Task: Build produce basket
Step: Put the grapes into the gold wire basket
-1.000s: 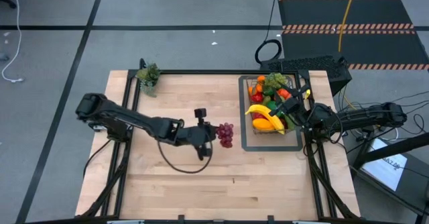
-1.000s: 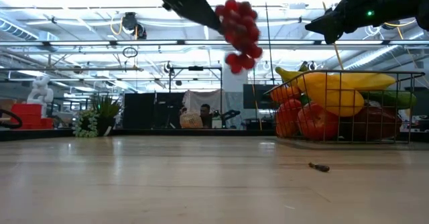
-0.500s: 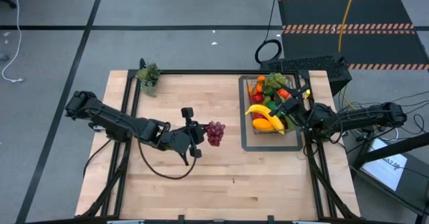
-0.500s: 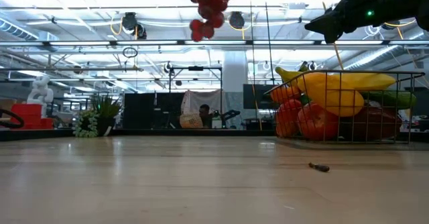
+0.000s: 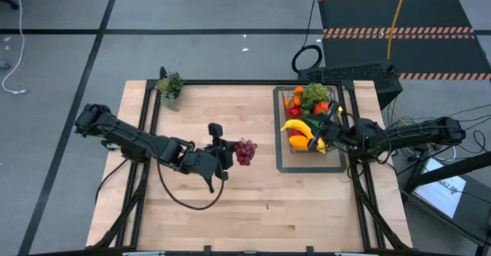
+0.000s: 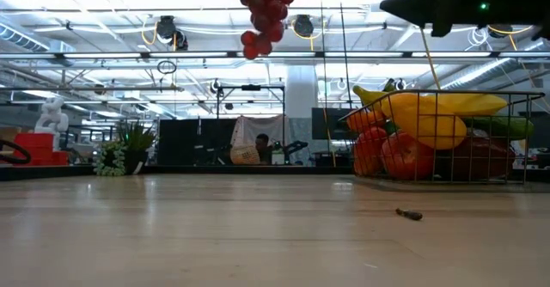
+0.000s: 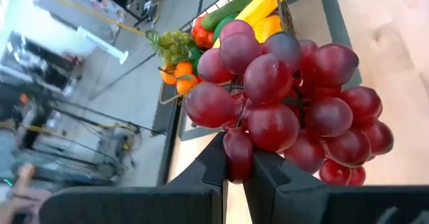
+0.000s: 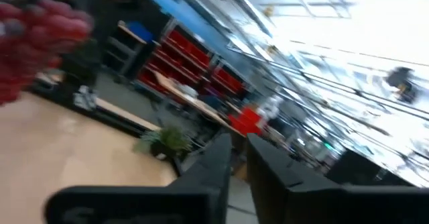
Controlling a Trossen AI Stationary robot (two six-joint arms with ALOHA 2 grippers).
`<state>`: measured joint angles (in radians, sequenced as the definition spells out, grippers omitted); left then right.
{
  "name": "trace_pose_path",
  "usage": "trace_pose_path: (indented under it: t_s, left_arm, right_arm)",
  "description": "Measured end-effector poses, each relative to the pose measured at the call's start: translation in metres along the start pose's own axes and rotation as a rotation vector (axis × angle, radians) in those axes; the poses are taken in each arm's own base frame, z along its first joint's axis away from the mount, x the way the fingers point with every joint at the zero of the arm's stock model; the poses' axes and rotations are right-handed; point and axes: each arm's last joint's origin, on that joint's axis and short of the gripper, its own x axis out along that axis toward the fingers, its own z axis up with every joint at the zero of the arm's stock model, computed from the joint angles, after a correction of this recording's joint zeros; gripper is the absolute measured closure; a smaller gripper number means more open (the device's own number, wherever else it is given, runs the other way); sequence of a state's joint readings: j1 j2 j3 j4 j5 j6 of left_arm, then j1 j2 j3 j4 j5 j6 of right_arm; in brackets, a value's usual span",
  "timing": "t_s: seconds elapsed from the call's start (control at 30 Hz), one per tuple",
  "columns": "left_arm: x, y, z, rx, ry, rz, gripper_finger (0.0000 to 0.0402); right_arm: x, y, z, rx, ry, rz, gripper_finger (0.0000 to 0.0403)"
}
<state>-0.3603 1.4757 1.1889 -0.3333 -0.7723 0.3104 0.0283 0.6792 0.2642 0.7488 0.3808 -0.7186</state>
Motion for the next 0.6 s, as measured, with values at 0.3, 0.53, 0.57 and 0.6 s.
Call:
trace_pose_path:
  t_s: [0.3,0.53,0.57,0.6]
  left_arm:
    - [0.000,0.002,0.007,0.292,-0.050,0.025,0.0371]
    - [-0.001,0.005,0.014,0.507,-0.102,0.070,0.0371]
    - [-0.001,0.006,0.016,0.557,-0.111,0.082,0.0371]
    - [-0.001,0.007,0.017,0.606,-0.121,0.096,0.0371]
  right_arm:
    - [0.000,0.004,-0.002,-0.016,0.000,0.061,0.0398]
    - [0.000,0.004,-0.002,-0.011,0.000,0.061,0.0402]
    - [0.000,0.004,-0.002,-0.011,-0.001,0.061,0.0402]
    - [0.000,0.004,-0.002,-0.011,0.000,0.061,0.0402]
